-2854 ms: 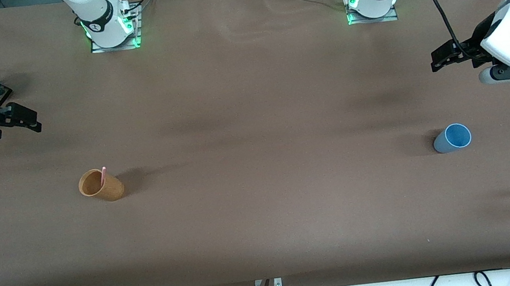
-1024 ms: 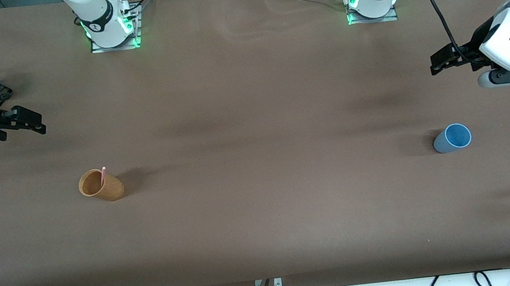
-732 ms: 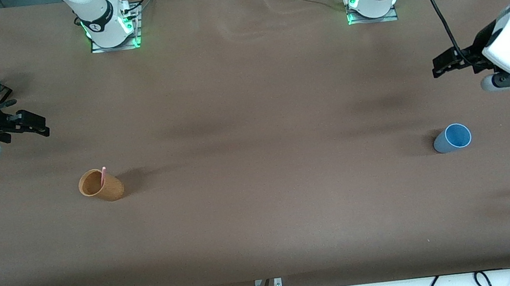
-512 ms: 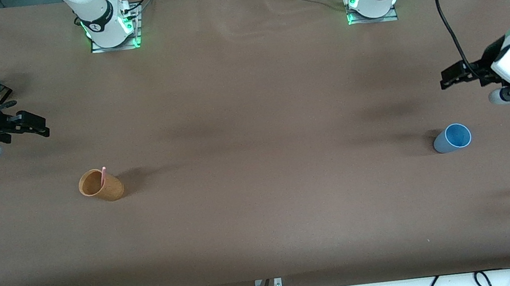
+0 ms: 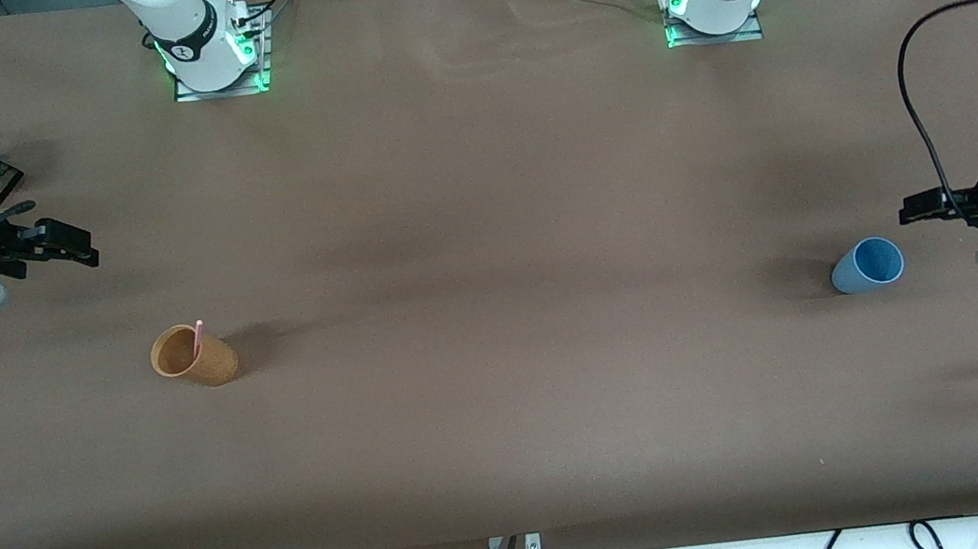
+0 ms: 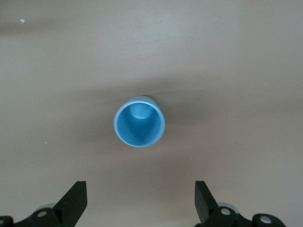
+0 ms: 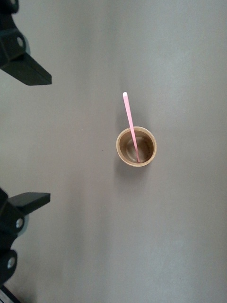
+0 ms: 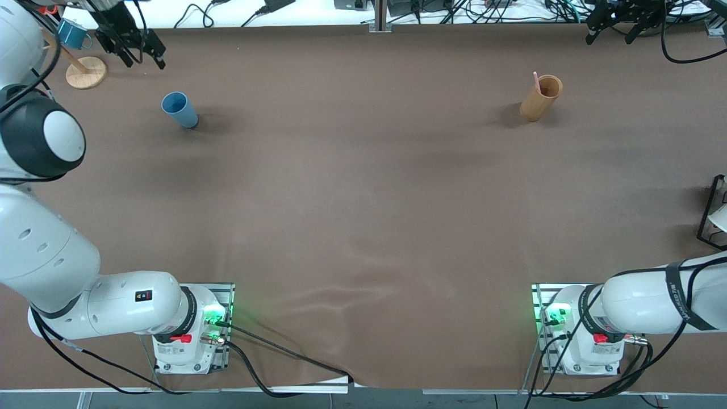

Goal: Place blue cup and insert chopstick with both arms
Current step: 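Reach the left gripper to the blue cup while the right gripper approaches the chopstick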

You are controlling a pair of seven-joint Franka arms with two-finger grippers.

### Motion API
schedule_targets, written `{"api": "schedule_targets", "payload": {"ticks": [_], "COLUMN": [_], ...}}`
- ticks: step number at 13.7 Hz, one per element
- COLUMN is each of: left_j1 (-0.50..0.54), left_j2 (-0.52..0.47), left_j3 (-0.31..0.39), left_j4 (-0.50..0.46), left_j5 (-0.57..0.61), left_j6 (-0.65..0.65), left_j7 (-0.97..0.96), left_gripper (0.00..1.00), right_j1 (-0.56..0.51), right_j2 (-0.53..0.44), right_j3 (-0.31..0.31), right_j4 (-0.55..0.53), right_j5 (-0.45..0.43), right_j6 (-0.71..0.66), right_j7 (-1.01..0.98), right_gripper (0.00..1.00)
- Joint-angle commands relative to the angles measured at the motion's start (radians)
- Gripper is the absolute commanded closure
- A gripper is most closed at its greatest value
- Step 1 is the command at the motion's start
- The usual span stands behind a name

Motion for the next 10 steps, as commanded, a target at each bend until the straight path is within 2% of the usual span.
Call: {"api": "schedule_targets", "payload": {"ticks": [1,3,5,8,10], "left_j1": [0.020,0.037,0.050,0.067,0.069], "left_j2": [0.069,0.096,0.096,0.103,0.105], "left_j3": [-0.010,-0.010,-0.010,-0.010,-0.010], "left_j4": [0.009,-0.023,-0.082,-0.116,-0.148], "left_j5": [0.045,0.045,0.045,0.045,0.045], "left_j6": [0.055,0.123,0.202,0.279,0.332], "left_j7": [0.017,0.018,0.037,0.079,0.127], "left_gripper": [0.00,0.01,0.01,0.01,0.02], "right_j1": [-0.011,-0.005,-0.004,-0.004,-0.014], "right_j2": [-0.003,0.000,0.046,0.113,0.161], "right_j3": [0.005,0.007,0.008,0.010,0.007], "right_j4": [0.001,0.001,0.001,0.001,0.001], "right_j5": [0.020,0.020,0.020,0.026,0.128], "right_j6": [0.005,0.007,0.016,0.079,0.139], "right_j7": [0.033,0.188,0.380,0.627,0.833], "right_gripper": [0.00,0.00,0.00,0.02,0.01]}}
